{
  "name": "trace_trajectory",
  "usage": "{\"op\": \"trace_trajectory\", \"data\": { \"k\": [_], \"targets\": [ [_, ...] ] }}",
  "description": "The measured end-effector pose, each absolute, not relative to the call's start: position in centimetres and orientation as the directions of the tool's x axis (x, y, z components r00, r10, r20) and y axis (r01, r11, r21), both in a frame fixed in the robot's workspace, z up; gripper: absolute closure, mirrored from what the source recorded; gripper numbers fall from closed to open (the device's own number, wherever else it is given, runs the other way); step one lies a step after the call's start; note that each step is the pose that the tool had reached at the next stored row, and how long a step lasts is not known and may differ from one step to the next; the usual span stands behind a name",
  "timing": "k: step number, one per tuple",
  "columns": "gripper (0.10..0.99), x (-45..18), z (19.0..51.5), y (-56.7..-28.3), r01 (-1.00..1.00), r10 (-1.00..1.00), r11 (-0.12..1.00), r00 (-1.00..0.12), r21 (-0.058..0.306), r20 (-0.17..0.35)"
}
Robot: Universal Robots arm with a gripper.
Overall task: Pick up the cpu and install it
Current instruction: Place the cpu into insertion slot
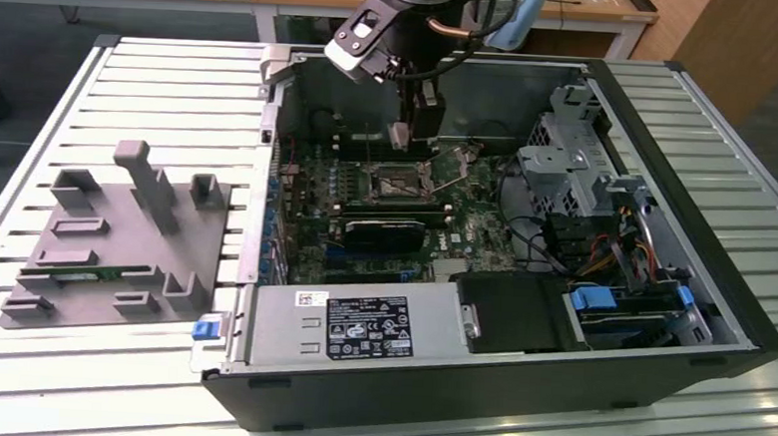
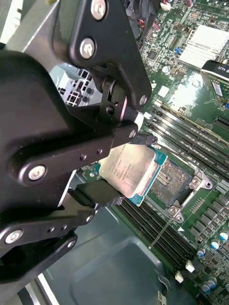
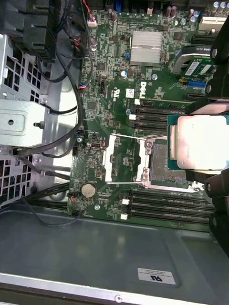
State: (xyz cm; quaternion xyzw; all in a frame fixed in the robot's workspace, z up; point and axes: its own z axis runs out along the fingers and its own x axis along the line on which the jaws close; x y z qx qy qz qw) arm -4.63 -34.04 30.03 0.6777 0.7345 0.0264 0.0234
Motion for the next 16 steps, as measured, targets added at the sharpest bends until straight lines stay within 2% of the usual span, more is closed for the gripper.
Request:
{"op": "trace_trajectory", "data": {
  "k": [16],
  "targets": [
    [0.545,-4.63,29.03,-34.04,0.994,0.997,0.08,-0.08,0.07,0.001]
  ]
}}
